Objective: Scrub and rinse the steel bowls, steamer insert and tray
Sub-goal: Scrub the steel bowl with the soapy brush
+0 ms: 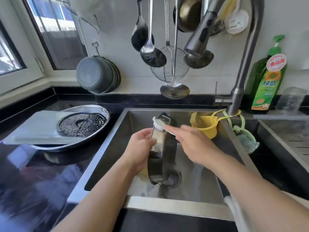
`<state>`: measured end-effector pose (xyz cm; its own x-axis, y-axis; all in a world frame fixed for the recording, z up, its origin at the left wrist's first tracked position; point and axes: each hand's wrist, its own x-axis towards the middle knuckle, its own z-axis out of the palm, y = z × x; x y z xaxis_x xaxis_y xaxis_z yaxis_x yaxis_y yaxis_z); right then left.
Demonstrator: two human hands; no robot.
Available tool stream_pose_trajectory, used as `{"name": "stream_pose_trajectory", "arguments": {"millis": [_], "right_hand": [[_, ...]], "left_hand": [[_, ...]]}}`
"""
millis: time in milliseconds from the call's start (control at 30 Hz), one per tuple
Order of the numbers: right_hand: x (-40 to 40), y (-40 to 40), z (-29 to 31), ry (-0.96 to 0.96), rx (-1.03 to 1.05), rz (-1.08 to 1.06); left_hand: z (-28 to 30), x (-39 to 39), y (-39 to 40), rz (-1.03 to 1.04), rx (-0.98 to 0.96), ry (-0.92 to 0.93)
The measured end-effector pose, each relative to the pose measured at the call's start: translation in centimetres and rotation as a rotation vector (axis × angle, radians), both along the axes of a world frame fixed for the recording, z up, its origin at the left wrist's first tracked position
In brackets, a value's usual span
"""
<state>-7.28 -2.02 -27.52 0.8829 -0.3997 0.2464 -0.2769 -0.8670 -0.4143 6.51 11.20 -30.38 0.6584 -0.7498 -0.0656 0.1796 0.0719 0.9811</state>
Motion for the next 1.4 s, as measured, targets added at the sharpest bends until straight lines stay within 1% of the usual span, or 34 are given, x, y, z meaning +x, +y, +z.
{"name": "stream_pose_trajectory", "arguments": {"millis": [67,167,200,267,333,367,500,633,667,800,867,967,1033,1133,1167,1300,1400], "right_hand": [[0.3,0.0,0.0,0.030,-0.060,-0.010],[-0.1,0.7,0.2,0.060,-0.086,0.002],[-0.1,0.7,0.2,0.059,-0.114,-0.017],[0.4,0.2,0.5,0.018,-0.160,-0.121],[0.5,-0.3,0.9,0.007,-0.157,-0.210],[0.3,-0.1,0.9,0.014,-0.135,-0.215],[-0.8,3.1,0.2,0.062,-0.056,-0.071],[1.1,1.1,0.5,0.013,-0.144,-0.205],[1.1,1.1,0.5,0.018,-0.151,-0.210],[-0.8,3.8,0.3,0.080,-0.057,-0.048],[-0.3,3.0,0.3,0.055,-0.083,-0.077],[0.9,1.6,0.6,0.024,-0.167,-0.207],[0.4,2.2,0.7,0.045,-0.143,-0.184],[-1.1,4.3,0.6,0.075,-0.081,-0.059],[-1.1,4.0,0.6,0.069,-0.089,-0.060],[-0.2,1.1,0.7,0.072,-0.144,-0.208],[-0.8,2.7,0.9,0.112,-0.078,-0.092]], "left_hand": [[-0.3,0.0,-0.2,-0.019,-0.017,-0.037],[-0.3,-0.5,-0.3,-0.025,-0.027,-0.070],[-0.5,-0.6,-0.4,-0.030,-0.027,-0.062],[-0.5,-1.0,-0.6,-0.040,-0.022,-0.027],[-0.3,-1.5,-0.6,-0.046,-0.018,0.000],[-0.2,-1.6,-0.6,-0.051,-0.021,0.012],[-0.3,-1.1,-0.2,-0.049,-0.053,0.053],[-0.2,-1.3,-0.4,-0.076,-0.047,0.118],[-0.2,-1.3,-0.4,-0.075,-0.041,0.123],[-0.4,-0.9,-0.2,-0.022,-0.047,0.117],[-0.2,-1.1,-0.3,-0.030,-0.048,0.143],[0.1,-1.7,-0.5,-0.078,-0.040,0.155],[0.0,-1.7,-0.4,-0.066,-0.044,0.157],[-0.1,-1.4,-0.4,-0.015,-0.029,0.144],[-0.1,-1.4,-0.4,-0.007,-0.021,0.146],[0.1,-1.3,-0.4,0.005,0.043,0.174],[0.5,-1.1,0.0,-0.008,0.065,0.195]]}}
